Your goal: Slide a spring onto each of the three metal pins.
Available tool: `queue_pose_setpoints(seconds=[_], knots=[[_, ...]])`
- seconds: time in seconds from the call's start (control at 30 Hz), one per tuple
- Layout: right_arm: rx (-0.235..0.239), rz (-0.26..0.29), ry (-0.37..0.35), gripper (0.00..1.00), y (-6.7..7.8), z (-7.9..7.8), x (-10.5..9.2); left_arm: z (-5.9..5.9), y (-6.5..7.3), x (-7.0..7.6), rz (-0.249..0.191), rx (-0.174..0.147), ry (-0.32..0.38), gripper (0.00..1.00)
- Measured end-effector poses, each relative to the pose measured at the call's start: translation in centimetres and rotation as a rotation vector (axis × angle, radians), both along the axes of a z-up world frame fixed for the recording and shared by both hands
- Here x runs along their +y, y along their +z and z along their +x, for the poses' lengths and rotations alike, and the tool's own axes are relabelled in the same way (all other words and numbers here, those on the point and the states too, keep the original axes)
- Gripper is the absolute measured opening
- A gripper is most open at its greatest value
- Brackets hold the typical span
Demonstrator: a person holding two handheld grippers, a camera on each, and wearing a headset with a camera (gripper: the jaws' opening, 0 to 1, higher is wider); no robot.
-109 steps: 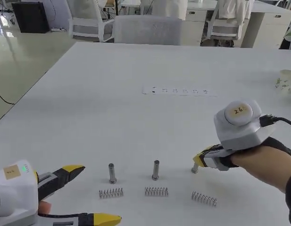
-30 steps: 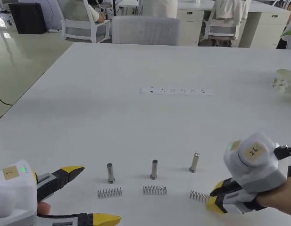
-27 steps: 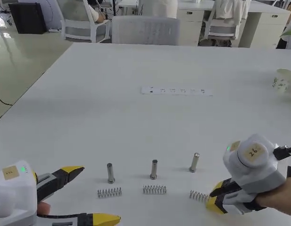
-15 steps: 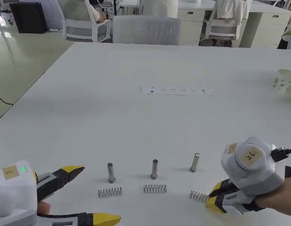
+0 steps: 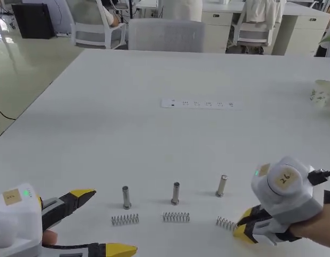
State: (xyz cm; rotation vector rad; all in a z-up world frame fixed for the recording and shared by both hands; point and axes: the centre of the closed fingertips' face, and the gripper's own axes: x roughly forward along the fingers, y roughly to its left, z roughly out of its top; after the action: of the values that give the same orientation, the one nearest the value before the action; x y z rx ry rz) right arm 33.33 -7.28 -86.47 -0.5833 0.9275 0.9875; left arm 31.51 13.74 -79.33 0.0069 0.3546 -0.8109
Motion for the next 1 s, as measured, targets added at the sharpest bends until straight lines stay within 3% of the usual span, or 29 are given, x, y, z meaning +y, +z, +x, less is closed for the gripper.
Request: queue_pose_setpoints(seconds=[0.33, 1.0], knots=[[0.008, 0.017, -0.017, 0.08, 0.5, -0.1, 0.1, -0.2, 0.0, 0.0, -0.004, 0.000, -0.001, 0.86], [-0.011, 0.078, -0.005, 0.08, 3.0, -0.4, 1.7, -0.5, 1.5, -1.0, -0.009, -0.039, -0.038, 0.80]])
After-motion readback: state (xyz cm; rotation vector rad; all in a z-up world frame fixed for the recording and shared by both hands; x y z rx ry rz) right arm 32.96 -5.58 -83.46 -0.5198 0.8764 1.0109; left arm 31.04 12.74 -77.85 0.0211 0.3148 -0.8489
